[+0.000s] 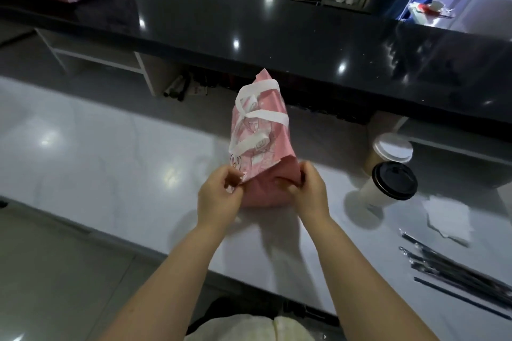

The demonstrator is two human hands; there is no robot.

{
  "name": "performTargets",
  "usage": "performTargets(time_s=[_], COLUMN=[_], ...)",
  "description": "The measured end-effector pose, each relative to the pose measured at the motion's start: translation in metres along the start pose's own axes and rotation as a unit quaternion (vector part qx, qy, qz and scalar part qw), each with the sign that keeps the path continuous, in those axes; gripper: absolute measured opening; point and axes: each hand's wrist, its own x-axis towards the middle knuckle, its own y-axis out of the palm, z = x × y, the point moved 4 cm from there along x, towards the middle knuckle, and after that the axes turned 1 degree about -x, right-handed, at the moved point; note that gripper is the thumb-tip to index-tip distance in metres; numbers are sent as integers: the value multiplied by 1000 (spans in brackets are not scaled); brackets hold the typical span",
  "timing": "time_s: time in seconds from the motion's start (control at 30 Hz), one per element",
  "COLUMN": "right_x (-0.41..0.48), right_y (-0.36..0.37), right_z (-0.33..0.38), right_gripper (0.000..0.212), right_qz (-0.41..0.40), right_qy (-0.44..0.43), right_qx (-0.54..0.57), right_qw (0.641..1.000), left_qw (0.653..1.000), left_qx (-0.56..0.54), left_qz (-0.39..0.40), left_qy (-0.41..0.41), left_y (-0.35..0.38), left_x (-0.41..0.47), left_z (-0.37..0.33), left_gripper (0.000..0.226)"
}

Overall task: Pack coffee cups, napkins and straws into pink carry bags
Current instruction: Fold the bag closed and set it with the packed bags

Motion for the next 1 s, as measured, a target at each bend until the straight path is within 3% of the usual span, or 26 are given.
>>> performTargets(time_s=[0.2, 0.37, 0.5, 0.63, 0.8, 0.93, 1.0], right_x=[-13, -11, -16, -23, -16, -18, -20], right_y=[-1, 7, 2, -9, -7, -3, 0], right_z=[-3, 13, 10, 34, 61, 33, 13], right_gripper=[41, 28, 25, 23, 28, 27, 30], right_qz=[83, 37, 4, -40, -67, -34, -6], right_qy=[-50, -45, -51, -132, -215, -175, -122], right_qx=[-12, -54, 1, 96, 39, 20, 1], right_qw=[995, 997, 999, 986, 974, 984, 993], left_qw=[998, 996, 994, 982, 984, 980, 991], left_qx=[42, 78, 44, 54, 66, 82, 50], left_qz=[-22, -17, -76, -123, -103, -107, -96], left_qy=[31, 35, 59, 136, 131, 145, 75], left_y=[-2, 7, -3, -7, 1, -10, -16], left_x=[-9, 1, -7, -10, 4, -4, -10], left_z=[-2, -5, -7, -25, -45, -25, -8], left_gripper=[46, 46, 43, 31, 33, 33, 34])
